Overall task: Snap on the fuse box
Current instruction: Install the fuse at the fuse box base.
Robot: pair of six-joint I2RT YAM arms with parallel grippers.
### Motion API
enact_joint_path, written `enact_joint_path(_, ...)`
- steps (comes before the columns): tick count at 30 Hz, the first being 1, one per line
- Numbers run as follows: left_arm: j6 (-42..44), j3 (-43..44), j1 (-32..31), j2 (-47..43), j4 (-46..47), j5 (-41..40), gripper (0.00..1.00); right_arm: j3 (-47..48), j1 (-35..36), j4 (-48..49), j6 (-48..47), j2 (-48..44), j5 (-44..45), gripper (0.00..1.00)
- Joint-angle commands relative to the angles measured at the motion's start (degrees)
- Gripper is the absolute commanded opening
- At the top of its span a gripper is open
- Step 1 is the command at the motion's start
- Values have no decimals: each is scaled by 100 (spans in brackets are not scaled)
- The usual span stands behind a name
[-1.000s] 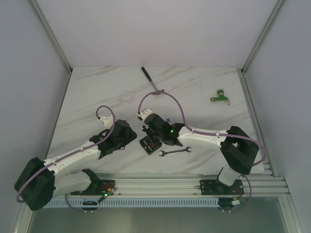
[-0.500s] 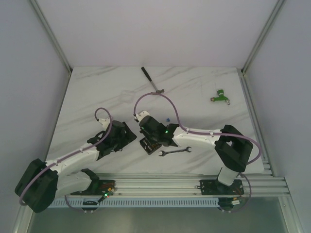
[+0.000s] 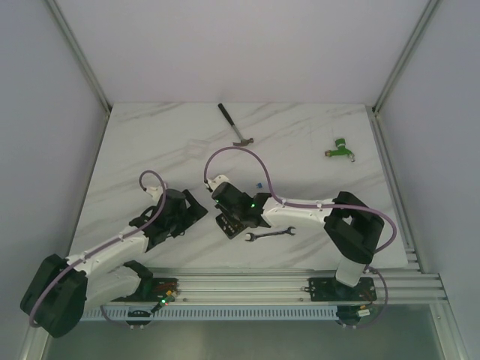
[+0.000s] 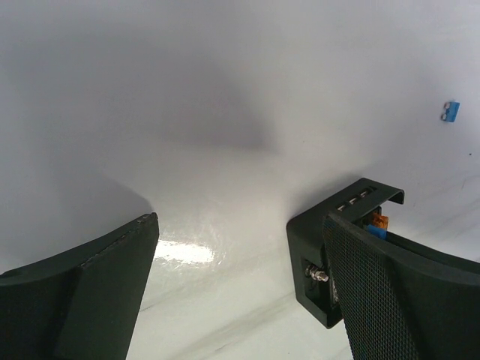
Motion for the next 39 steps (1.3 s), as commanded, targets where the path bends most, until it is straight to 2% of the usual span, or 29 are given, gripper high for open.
enact_joint_path(1, -8, -131, 58, -107, -32, 29, 100, 195, 45, -83, -44, 103, 232, 0)
enact_joint_path(13, 32, -128, 64, -171, -43, 16, 100, 195, 84, -143, -64, 134, 308, 0)
enact_joint_path(20, 36, -108, 68, -180, -42, 14, 100, 210, 114, -209, -44, 182, 282, 8)
enact_joint_path(39, 42, -130, 68, -251, -41, 7, 100, 313, 165, -246, -50, 175, 66, 15)
